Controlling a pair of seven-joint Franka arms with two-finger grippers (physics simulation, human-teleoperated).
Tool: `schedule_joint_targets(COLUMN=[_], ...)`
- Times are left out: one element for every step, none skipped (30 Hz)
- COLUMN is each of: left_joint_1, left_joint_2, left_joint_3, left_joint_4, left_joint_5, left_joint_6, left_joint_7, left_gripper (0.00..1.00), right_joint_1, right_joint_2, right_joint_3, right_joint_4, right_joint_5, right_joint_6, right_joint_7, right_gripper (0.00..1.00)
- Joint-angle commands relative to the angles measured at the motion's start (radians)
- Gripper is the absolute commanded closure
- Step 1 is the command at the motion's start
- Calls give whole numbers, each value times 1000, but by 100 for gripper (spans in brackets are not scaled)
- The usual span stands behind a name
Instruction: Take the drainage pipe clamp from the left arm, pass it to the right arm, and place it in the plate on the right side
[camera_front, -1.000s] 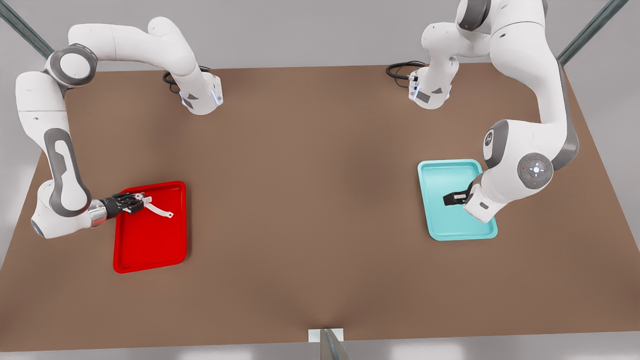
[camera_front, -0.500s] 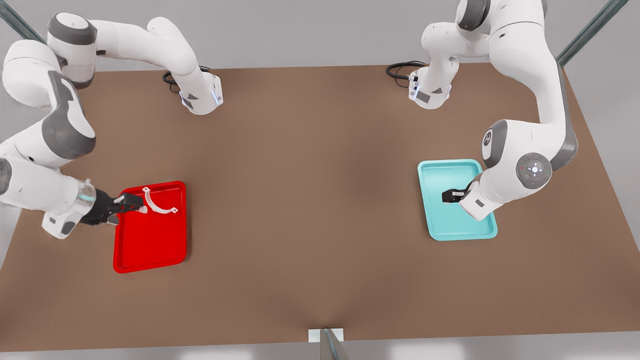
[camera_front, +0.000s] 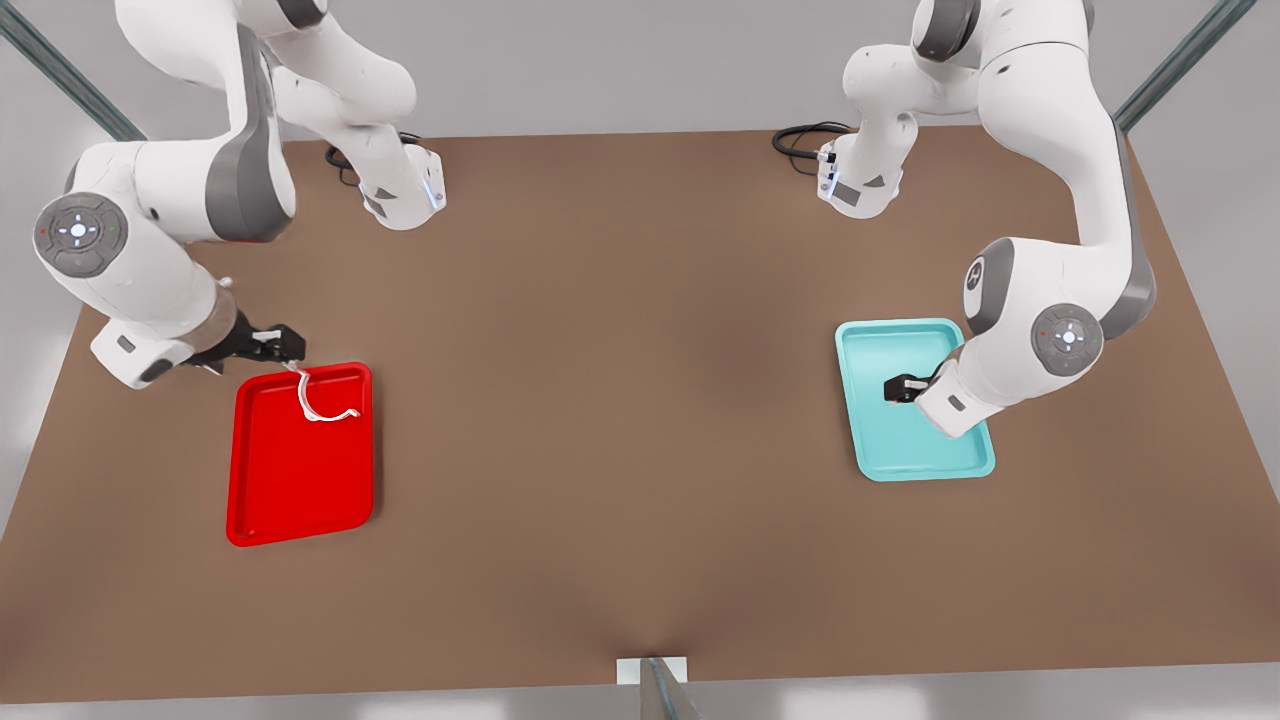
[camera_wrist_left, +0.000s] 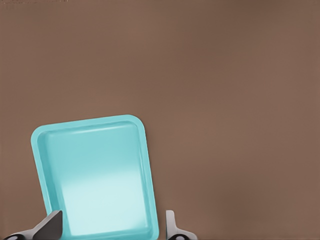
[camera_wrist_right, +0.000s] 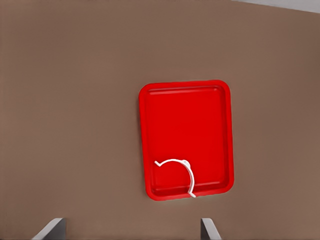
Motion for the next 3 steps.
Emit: schedule_joint_targets(left_joint_1=[0, -8, -9], left_joint_2=[-3, -3, -3], left_joint_3=[0, 0, 0], left_joint_4=[3, 3, 9], left_joint_5=[7, 7, 7], left_joint_6=[-1, -1, -1], left_joint_7=[50, 48, 48], left_gripper=[0, 0, 0], right_joint_1=[-15, -15, -6], right_joint_2=[33, 35, 35], right_joint_3=[21, 18, 21], right_joint_4=[48, 48, 48], right_joint_5=[52, 54, 52], right_joint_6=[-13, -13, -13], right_joint_7=[-109, -95, -63], right_gripper=[0, 0, 0])
